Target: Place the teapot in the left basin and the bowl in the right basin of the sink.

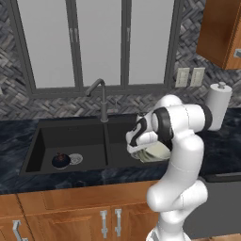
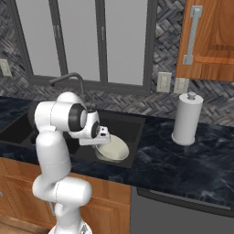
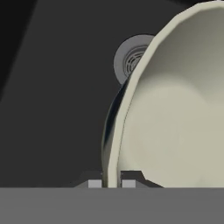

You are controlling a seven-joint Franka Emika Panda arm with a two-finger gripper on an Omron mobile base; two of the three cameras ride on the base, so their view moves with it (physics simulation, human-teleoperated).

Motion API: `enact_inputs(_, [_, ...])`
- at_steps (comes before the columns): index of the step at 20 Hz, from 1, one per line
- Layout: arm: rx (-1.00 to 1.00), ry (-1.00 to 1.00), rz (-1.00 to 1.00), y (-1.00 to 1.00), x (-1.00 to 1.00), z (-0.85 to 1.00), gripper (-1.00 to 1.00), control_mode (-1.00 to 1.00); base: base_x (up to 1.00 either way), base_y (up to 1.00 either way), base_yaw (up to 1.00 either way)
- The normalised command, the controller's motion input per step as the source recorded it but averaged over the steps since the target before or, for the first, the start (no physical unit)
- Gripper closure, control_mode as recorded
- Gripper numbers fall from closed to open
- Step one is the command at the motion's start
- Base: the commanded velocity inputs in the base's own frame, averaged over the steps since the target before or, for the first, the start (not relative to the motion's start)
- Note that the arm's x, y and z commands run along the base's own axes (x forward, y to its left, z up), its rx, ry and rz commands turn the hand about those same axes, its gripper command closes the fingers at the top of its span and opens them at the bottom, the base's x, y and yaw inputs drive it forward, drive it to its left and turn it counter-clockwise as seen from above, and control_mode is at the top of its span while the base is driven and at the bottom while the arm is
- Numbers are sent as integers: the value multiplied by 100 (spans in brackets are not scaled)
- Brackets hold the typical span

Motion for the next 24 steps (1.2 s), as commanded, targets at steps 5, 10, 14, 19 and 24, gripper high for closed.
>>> enact_inputs(5, [-5, 0, -3, 0, 20, -15, 100, -100, 0, 0, 0])
enact_inputs(10, [-4, 0, -4, 0, 21, -13, 100, -100, 0, 0, 0])
enact_inputs(14, [-2, 0, -5, 1, 24, -15, 100, -100, 0, 0, 0])
enact_inputs(19, [-1, 0, -3, 3, 26, -20, 100, -100, 0, 0, 0])
enact_inputs(24, [-1, 4, 0, 1, 20, -23, 100, -100, 0, 0, 0])
